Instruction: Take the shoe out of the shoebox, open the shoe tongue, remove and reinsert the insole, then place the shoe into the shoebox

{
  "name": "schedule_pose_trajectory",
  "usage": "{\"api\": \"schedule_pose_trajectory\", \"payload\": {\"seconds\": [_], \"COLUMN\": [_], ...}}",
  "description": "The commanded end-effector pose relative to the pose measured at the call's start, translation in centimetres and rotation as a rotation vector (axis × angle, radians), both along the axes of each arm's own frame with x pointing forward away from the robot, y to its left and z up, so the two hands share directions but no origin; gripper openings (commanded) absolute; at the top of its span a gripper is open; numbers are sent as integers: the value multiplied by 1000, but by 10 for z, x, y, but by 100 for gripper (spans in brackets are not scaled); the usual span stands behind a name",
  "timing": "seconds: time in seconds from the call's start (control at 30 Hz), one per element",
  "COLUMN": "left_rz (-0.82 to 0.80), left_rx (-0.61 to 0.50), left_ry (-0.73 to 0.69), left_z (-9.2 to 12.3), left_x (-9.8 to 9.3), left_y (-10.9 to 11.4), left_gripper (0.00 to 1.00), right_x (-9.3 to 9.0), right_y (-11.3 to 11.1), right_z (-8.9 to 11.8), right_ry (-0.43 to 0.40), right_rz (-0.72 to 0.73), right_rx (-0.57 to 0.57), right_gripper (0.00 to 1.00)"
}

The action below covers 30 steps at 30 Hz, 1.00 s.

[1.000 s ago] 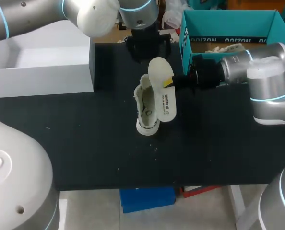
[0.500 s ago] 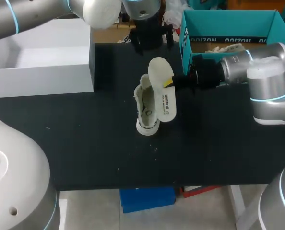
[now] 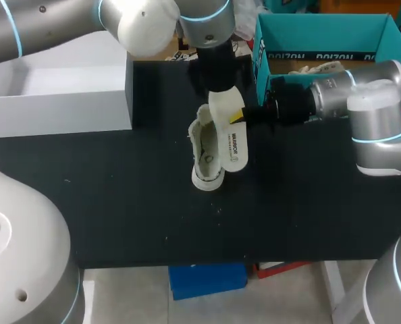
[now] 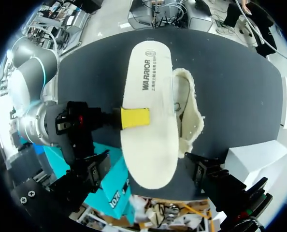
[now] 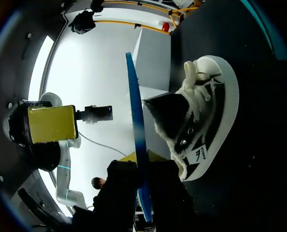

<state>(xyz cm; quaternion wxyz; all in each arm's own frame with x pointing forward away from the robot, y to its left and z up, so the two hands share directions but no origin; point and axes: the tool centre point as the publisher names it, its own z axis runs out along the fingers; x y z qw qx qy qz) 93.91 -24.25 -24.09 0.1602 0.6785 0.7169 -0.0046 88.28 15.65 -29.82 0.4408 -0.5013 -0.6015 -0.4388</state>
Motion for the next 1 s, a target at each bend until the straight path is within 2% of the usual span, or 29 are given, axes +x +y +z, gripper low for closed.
{"api": "schedule_pose_trajectory", "payload": {"seconds": [0.03, 0.23, 0.57, 0.63, 0.8, 1.0], "left_rz": [0, -8, -24, -39, -83, -90], "left_rx": [-7, -6, -23, -59, -248, -451], "left_ry": [-39, -48, -53, -53, -72, -92], "left_z": [1, -2, -10, -11, -10, -7], "left_x": [-33, -65, -100, -106, -116, -119], "left_y": [6, 6, 7, 6, 10, 22], "left_gripper": [100, 100, 100, 100, 100, 100], "right_x": [1, 1, 1, 1, 1, 1], "right_y": [1, 1, 1, 1, 1, 1], "right_z": [0, 0, 0, 0, 0, 0], "right_ry": [1, 1, 1, 1, 1, 1], "right_rz": [1, 1, 1, 1, 1, 1], "right_rx": [-1, -1, -1, -1, -1, -1], "right_gripper": [0, 0, 0, 0, 0, 0]}}
